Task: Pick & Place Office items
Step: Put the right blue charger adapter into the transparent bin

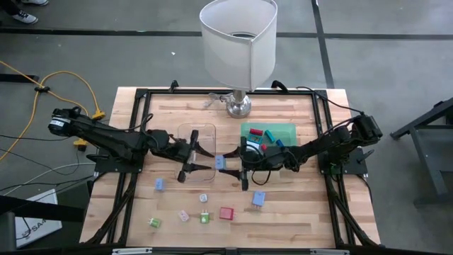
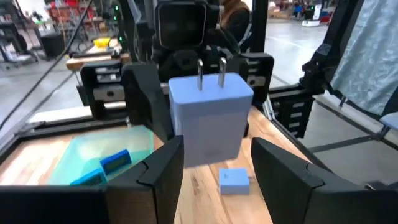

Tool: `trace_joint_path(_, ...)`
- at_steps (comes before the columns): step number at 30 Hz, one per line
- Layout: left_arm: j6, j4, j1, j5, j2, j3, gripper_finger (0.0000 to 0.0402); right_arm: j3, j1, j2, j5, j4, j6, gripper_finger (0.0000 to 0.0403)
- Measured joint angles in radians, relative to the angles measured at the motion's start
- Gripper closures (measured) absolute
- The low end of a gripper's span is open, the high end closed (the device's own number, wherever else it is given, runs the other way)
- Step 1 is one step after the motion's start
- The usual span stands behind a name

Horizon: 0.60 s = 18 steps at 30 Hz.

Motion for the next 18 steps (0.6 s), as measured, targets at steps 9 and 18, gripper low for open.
trace_joint_path(9,0.015,0.140,0.014,-0.001,0.111,0.000,0.0219,-0.003,0.002,0.000,0.043,0.005,-0.020,0.0203)
trace_joint_path(18,0.016,0.159,0.016,0.007,0.121,0.000,0.0219,-0.003,0.002,0.000,0.052,0.000,-0.025,0.0203)
